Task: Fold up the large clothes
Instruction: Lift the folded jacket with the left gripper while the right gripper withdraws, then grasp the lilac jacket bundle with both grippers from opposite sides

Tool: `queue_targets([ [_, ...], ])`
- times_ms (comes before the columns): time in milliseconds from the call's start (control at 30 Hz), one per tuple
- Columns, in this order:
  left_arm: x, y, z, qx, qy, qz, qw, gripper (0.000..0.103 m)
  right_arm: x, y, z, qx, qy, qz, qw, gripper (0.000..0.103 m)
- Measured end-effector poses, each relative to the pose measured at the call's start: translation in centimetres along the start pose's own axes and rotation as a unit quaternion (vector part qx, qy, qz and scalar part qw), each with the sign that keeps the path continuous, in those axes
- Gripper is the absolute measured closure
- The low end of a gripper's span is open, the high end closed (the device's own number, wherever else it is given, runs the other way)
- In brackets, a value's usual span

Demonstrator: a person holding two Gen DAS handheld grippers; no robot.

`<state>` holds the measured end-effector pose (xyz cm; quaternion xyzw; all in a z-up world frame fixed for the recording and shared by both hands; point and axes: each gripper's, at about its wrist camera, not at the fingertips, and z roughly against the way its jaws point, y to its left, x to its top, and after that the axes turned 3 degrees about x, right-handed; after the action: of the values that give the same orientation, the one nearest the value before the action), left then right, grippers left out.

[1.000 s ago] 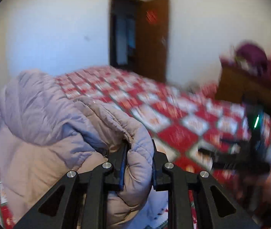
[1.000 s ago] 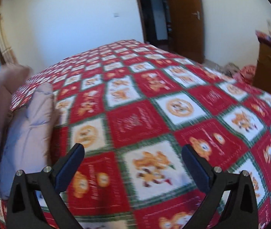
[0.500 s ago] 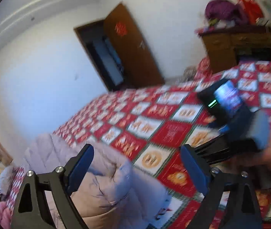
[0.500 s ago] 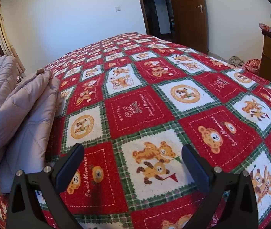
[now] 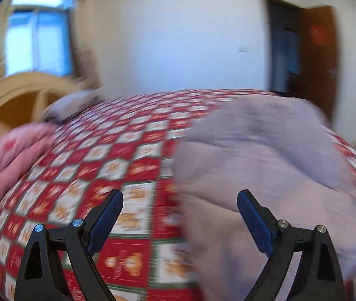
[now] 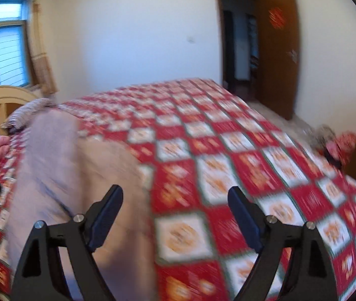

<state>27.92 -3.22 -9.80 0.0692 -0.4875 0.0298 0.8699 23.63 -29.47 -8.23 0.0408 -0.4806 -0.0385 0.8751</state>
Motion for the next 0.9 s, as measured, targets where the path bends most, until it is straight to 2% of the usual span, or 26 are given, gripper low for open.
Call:
queue_targets([
  [133, 0.8, 1.5, -3.3, 0.013, 0.011, 0.054, 0.9984, 0.011, 3.8, 7.2, -1.8, 0.040, -0.024, 0.050, 0.998, 0.017],
  [233, 1.2, 1.3, -4.9, -0.003, 0.013, 0.072, 0.9973, 0.010, 5.1, 10.5, -4.6, 0.069, -0.002, 0.060, 0.996, 0.029],
  [300, 1.5, -0.1, -5.9, -0.016, 0.014, 0.061, 0.9979, 0.010, 5.2, 11.4, -7.0, 0.061, 0.017, 0.067, 0.996, 0.038],
  [367, 1.9, -1.7, -6.4, -0.020, 0.013, 0.042, 0.9988, 0.010, 4.5, 10.9, -9.2, 0.033, 0.034, 0.071, 0.996, 0.041],
  [500, 1.9, -5.7, -7.0, -0.044, 0.008, -0.003, 0.9990, 0.010, 1.9, 7.2, -12.5, -0.006, 0.078, 0.042, 0.996, 0.042],
  [633, 1.1, -9.9, -8.0, -0.053, 0.024, -0.052, 0.9969, 0.009, 0.2, 3.5, -13.4, -0.019, 0.095, 0.011, 0.995, 0.042],
  [733, 0.4, -11.4, -8.5, -0.050, 0.025, -0.057, 0.9968, 0.006, -1.0, 1.2, -14.1, -0.023, 0.101, -0.013, 0.995, 0.042],
  [900, -0.5, -11.0, -10.0, -0.066, 0.041, -0.027, 0.9966, 0.001, -2.1, 0.3, -14.9, -0.014, 0.103, -0.027, 0.994, 0.042],
])
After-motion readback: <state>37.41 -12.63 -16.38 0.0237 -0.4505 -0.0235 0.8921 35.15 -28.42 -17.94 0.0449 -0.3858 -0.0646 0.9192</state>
